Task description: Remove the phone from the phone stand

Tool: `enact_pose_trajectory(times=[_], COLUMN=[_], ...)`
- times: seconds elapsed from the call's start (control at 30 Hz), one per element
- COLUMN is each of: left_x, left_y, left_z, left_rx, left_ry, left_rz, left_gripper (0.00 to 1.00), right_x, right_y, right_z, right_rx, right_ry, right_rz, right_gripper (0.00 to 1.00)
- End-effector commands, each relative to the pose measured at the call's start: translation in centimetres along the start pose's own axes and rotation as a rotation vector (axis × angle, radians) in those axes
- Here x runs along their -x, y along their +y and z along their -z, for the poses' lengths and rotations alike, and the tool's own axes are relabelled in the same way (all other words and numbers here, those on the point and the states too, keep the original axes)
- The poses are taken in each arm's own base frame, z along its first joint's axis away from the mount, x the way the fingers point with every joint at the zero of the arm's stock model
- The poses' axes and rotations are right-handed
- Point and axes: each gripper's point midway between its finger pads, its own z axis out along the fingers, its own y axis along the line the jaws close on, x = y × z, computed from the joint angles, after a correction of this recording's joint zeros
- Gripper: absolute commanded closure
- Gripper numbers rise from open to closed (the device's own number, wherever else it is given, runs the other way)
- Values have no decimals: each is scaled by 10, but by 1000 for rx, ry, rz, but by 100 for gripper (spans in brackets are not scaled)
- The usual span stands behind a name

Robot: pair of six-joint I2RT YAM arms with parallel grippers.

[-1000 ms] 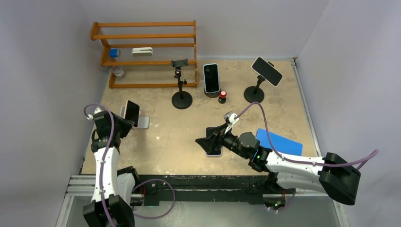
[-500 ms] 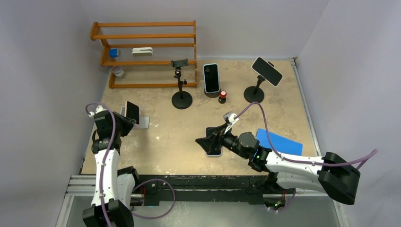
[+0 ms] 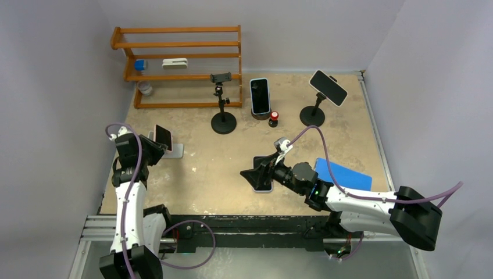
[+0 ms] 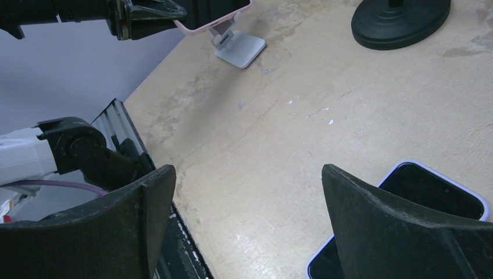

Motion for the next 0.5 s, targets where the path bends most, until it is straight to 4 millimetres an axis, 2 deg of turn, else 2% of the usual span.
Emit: enact_pose_trajectory(times=[0.0,0.47], left_x=[28,36], left_y=[-37,-57], left_z=[11,16], left_rx=[-98,-131], left_ry=[-60,-36], left_rz=[-3,17], left_gripper=[100,100], right_x=[23,26], right_y=[7,7], right_z=[-5,-2], right_rx=[7,3], right_ry=[-68,-76], right_rz=[7,7], right_gripper=[4,4])
